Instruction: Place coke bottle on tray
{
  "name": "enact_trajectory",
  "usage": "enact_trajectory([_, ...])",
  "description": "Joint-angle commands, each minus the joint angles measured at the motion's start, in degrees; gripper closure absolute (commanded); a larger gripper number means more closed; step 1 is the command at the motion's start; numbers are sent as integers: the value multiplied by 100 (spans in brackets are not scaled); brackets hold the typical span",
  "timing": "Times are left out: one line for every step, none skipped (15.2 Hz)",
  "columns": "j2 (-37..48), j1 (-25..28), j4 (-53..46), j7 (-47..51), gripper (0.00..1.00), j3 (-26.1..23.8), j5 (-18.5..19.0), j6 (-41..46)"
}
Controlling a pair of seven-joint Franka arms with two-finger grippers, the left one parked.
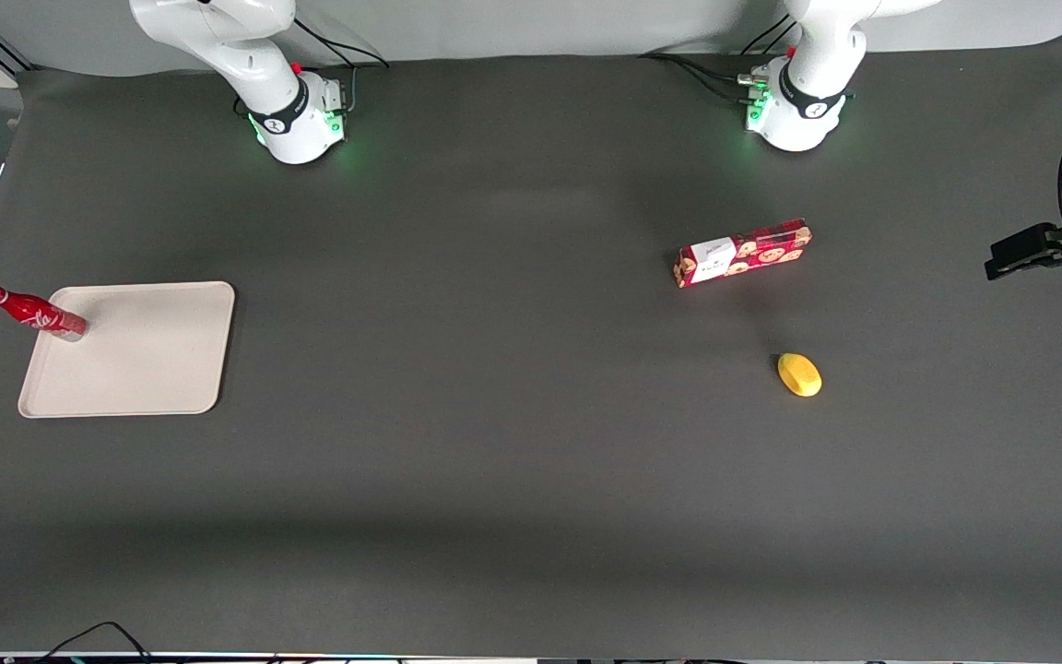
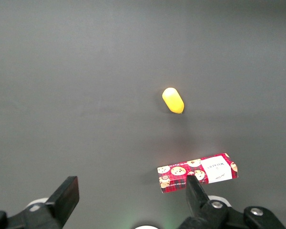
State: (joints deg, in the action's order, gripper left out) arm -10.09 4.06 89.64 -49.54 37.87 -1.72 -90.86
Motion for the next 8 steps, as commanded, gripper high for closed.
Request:
enact_trajectory([822, 16, -104, 1066, 0, -822, 339, 541])
enact_trajectory([1016, -2, -104, 1470, 0, -1095, 339, 760])
enact_trajectory([1218, -2, -104, 1935, 0, -1384, 348, 937])
enact_trajectory([1359, -2, -96, 2435, 0, -1718, 339, 1069])
enact_trajectory([1439, -11, -96, 2945, 0, -2061, 339, 1201])
enact_trajectory([1500, -11, -87, 3498, 0, -2377, 339, 1307])
enact_trajectory([1536, -11, -43, 3991, 0, -2694, 339, 1351])
enact_trajectory([1536, -11, 1, 4422, 0, -2932, 339, 1352])
